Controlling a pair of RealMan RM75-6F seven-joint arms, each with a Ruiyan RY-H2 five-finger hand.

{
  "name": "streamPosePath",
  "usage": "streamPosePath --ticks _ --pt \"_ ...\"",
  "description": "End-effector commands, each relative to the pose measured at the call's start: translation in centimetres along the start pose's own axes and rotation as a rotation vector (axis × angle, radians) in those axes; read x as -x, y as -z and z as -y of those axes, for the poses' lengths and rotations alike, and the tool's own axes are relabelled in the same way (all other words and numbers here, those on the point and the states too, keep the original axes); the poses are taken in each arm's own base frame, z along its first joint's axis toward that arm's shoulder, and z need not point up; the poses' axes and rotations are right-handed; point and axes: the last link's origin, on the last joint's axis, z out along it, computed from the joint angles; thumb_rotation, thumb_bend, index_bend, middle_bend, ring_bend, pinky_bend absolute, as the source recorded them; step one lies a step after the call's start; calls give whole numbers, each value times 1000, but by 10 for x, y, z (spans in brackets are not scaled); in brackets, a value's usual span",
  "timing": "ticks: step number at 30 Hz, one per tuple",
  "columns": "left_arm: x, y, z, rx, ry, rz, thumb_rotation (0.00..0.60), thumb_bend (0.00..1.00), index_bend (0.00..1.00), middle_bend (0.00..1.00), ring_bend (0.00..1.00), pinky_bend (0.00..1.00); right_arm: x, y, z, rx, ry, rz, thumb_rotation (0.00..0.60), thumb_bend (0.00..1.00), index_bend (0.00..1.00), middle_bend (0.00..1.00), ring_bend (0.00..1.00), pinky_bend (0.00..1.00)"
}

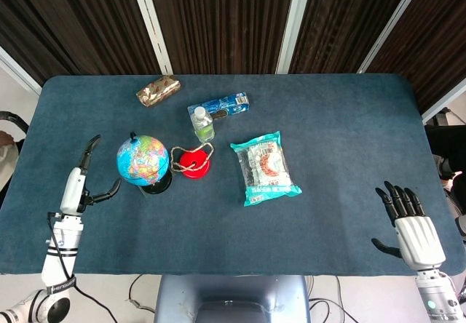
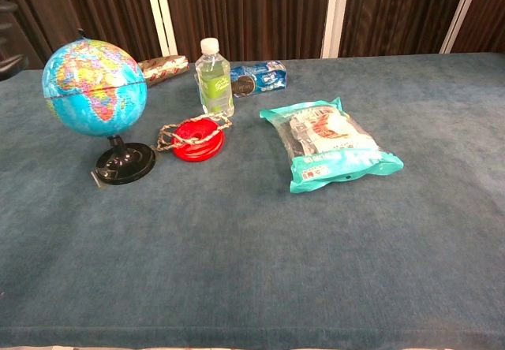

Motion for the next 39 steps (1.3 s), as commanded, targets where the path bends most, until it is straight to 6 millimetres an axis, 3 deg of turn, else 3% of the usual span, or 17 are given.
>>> streamPosePath --ticks 1,16,39 --pt "19 -3 -5 17 -39 -5 559 303 0 0 0 19 -1 0 0 -2 -3 -1 600 112 0 0 0 0" --pt "45 -21 3 13 -195 -51 561 294 0 0 0 14 -9 4 -6 -1 -29 -22 600 112 0 0 0 0" --pt "30 -23 17 -44 -196 -68 578 297 0 0 0 15 -8 4 -5 -1 -22 -18 600 112 0 0 0 0"
